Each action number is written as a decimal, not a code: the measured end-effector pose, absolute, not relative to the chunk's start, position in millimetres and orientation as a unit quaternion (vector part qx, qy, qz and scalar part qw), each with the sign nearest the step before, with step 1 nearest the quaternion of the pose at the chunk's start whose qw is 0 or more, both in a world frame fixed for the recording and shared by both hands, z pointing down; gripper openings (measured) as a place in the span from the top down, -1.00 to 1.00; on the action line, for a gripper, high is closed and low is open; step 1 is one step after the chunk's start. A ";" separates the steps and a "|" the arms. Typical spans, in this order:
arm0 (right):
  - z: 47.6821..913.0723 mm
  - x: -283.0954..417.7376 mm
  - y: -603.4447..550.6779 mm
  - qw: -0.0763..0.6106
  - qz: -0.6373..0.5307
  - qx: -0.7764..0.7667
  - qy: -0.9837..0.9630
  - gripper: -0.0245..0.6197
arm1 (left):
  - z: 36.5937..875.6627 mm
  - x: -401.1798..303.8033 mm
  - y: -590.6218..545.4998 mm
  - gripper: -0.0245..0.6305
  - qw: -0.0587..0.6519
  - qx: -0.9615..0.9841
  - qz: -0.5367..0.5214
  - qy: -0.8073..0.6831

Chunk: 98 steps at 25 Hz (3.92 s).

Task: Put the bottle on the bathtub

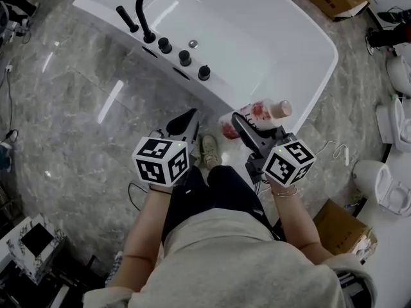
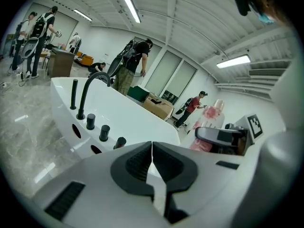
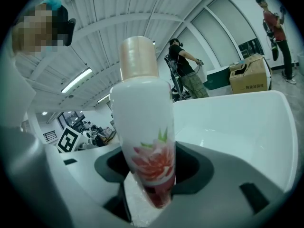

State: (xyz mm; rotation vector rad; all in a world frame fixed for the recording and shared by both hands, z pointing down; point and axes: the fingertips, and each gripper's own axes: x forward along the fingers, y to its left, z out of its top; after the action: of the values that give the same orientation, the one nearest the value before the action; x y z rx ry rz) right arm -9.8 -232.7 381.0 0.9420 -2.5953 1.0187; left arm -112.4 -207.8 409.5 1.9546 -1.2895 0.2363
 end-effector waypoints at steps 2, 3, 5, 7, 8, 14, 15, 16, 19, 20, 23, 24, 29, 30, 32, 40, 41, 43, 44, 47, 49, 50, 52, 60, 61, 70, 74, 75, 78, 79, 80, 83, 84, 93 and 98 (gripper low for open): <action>386.3 -9.6 -239.9 0.102 0.342 0.322 -0.877 0.19 | 415.8 -110.9 -213.1 0.90 0.381 0.771 0.096 -0.501; 389.3 -10.5 -243.4 0.102 0.340 0.324 -0.877 0.20 | 420.4 -111.4 -215.5 0.90 0.382 0.772 0.097 -0.499; 396.6 -12.2 -249.8 0.102 0.338 0.331 -0.875 0.20 | 430.7 -114.5 -220.0 0.90 0.384 0.772 0.098 -0.497; 405.3 -11.6 -255.4 0.101 0.334 0.339 -0.874 0.20 | 440.3 -117.7 -224.1 0.90 0.387 0.770 0.098 -0.498; 409.8 -10.5 -257.7 0.102 0.331 0.342 -0.874 0.20 | 444.5 -118.4 -225.6 0.90 0.388 0.769 0.097 -0.499; 435.7 -9.8 -270.5 0.114 0.317 0.349 -0.874 0.20 | 469.9 -115.7 -235.9 0.90 0.380 0.775 0.107 -0.493; 441.8 -11.3 -271.9 0.117 0.316 0.349 -0.874 0.20 | 476.2 -114.9 -237.6 0.90 0.382 0.775 0.108 -0.491; 448.2 -12.8 -272.6 0.121 0.317 0.349 -0.874 0.20 | 483.1 -113.8 -238.7 0.90 0.385 0.775 0.110 -0.489; 467.2 -18.4 -274.6 0.130 0.317 0.343 -0.875 0.20 | 503.4 -110.5 -241.6 0.90 0.390 0.774 0.120 -0.483; 473.5 -21.0 -275.8 0.132 0.315 0.341 -0.876 0.20 | 509.9 -109.9 -242.7 0.90 0.392 0.774 0.122 -0.482; 494.4 -29.2 -277.8 0.133 0.320 0.340 -0.874 0.20 | 528.1 -108.9 -244.8 0.90 0.401 0.775 0.119 -0.474; 501.9 -31.6 -277.3 0.132 0.326 0.340 -0.872 0.20 | 532.8 -109.1 -245.1 0.90 0.402 0.776 0.115 -0.472; 534.6 -40.7 -277.6 0.141 0.338 0.342 -0.865 0.20 | 553.1 -113.2 -251.6 0.90 0.400 0.782 0.103 -0.466; 539.6 -42.0 -277.5 0.145 0.337 0.341 -0.865 0.20 | 557.0 -113.9 -252.9 0.90 0.400 0.783 0.102 -0.465; 548.9 -43.1 -278.7 0.150 0.335 0.341 -0.866 0.20 | 565.0 -113.7 -254.9 0.90 0.397 0.787 0.106 -0.459; 581.0 -38.4 -304.7 0.153 0.327 0.354 -0.863 0.20 | 599.4 -116.6 -269.8 0.90 0.389 0.784 0.090 -0.476; 582.3 -38.4 -309.5 0.153 0.321 0.353 -0.865 0.20 | 602.7 -116.4 -272.5 0.90 0.389 0.783 0.089 -0.478; 583.7 -38.7 -319.2 0.153 0.307 0.351 -0.871 0.20 | 607.5 -115.0 -277.6 0.90 0.386 0.783 0.088 -0.479; 583.9 -38.7 -323.3 0.153 0.299 0.350 -0.874 0.20 | 609.5 -113.4 -279.2 0.90 0.384 0.785 0.089 -0.478; 583.9 -38.7 -338.0 0.152 0.270 0.345 -0.886 0.20 | 616.0 -108.3 -284.3 0.90 0.375 0.792 0.093 -0.473; 585.5 -41.0 -350.0 0.153 0.252 0.342 -0.892 0.20 | 620.3 -108.7 -289.9 0.90 0.367 0.793 0.096 -0.476; 587.2 -42.4 -354.6 0.155 0.245 0.340 -0.895 0.20 | 622.6 -109.5 -292.4 0.90 0.365 0.792 0.097 -0.480; 591.9 -44.6 -359.7 0.161 0.232 0.330 -0.901 0.20 | 627.0 -109.2 -296.8 0.90 0.365 0.788 0.094 -0.486; 611.7 -50.3 -353.0 0.202 0.162 0.277 -0.925 0.20 | 637.8 -96.4 -301.0 0.90 0.375 0.788 0.092 -0.479; 613.2 -50.3 -351.8 0.202 0.158 0.273 -0.927 0.20 | 639.4 -96.6 -300.4 0.90 0.374 0.787 0.094 -0.481; 612.4 -46.1 -347.3 0.200 0.097 0.261 -0.939 0.21 | 641.2 -89.7 -300.8 0.90 0.377 0.787 0.097 -0.479; 612.3 -45.5 -345.7 0.199 0.092 0.250 -0.943 0.20 | 641.2 -83.5 -297.7 0.90 0.381 0.787 0.099 -0.475; 612.2 -46.5 -344.6 0.199 0.088 0.245 -0.945 0.20 | 641.2 -81.8 -296.5 0.90 0.382 0.787 0.100 -0.474; 613.3 -48.5 -343.6 0.200 0.087 0.242 -0.945 0.19 | 642.1 -78.5 -293.7 0.90 0.383 0.788 0.104 -0.470; 614.0 -48.4 -344.0 0.202 0.091 0.245 -0.944 0.18 | 642.4 -78.2 -293.7 0.90 0.383 0.789 0.105 -0.469; 614.7 -48.3 -344.5 0.206 0.095 0.248 -0.942 0.18 | 642.2 -78.3 -294.3 0.90 0.383 0.789 0.106 -0.469; 614.3 -48.1 -343.9 0.224 0.105 0.255 -0.935 0.18 | 638.1 -79.0 -297.5 0.90 0.381 0.792 0.109 -0.464; 613.6 -48.1 -343.3 0.227 0.109 0.255 -0.933 0.18 | 636.0 -78.4 -298.1 0.90 0.381 0.795 0.109 -0.459; 598.1 -35.4 -339.7 0.226 0.142 0.285 -0.921 0.08 | 623.2 -72.8 -283.6 0.90 0.391 0.798 0.122 -0.442; 590.6 -21.8 -331.5 0.209 0.190 0.318 -0.905 0.04 | 614.1 -68.8 -272.8 0.90 0.402 0.795 0.129 -0.435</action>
State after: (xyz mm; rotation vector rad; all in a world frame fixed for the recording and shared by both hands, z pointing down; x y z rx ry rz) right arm -21.8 -331.5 590.6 0.8848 -2.5177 0.5287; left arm -68.8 -272.8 614.1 2.0105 -1.0997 0.3265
